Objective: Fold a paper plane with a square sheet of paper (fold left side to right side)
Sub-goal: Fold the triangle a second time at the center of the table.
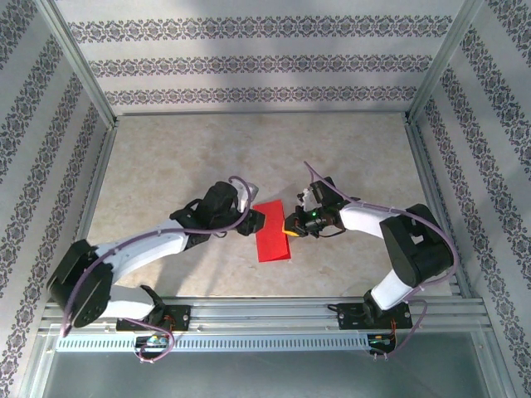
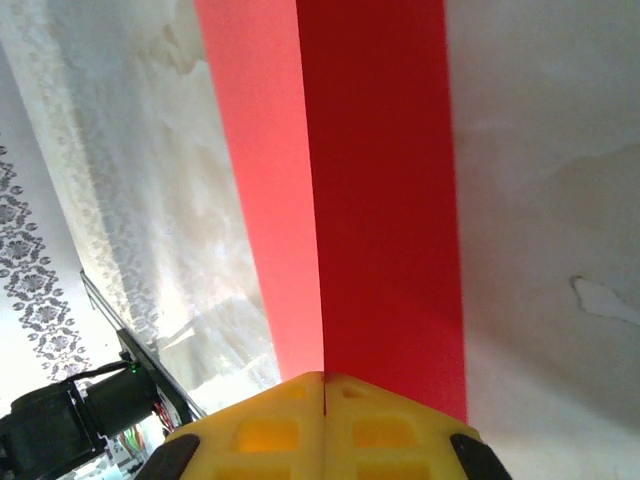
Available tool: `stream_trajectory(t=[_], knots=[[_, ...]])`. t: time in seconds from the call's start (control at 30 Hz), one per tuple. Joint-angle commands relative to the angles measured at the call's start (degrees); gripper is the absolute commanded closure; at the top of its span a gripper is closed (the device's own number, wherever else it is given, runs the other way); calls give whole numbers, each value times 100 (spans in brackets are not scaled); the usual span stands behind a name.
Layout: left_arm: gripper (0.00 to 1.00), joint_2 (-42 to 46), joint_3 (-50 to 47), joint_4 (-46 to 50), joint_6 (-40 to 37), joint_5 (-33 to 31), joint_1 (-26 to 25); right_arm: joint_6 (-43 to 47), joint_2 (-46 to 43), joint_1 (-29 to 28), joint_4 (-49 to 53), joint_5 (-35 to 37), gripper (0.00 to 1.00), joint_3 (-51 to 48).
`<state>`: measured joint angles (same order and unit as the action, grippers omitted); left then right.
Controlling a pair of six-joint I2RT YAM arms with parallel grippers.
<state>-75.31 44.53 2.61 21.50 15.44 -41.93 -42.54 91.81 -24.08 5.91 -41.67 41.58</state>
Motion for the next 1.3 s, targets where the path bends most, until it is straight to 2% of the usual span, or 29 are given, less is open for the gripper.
stream_trajectory(t=[0.0,0.17,0.4,0.73,0.97,1.03,1.07,1.27], knots=[[57,185,-191,486,-580,-609,-548,-176,-180,72,80,-17,100,-115],[53,-68,-176,477,-638,-1344,-1547,-260,-199,78,82,0,100,-133],[46,-1068,453,674,-761,-2220,-2383,-296,-185,78,87,24,100,-133],[36,-2342,1486,1584,-1052,-3347,-2739,-307,-181,78,83,38,100,-159],[36,-2597,1665,1690,-1055,-3635,-2759,-302,-190,77,81,41,100,-159],[39,-2618,1699,1690,-1008,-3803,-2759,-306,-177,80,77,45,100,-150],[46,-2604,1678,1664,-1007,-3821,-2759,-307,-164,74,78,45,100,-142],[67,-2499,1530,1482,-959,-3693,-2759,-289,-128,83,78,71,100,-124]])
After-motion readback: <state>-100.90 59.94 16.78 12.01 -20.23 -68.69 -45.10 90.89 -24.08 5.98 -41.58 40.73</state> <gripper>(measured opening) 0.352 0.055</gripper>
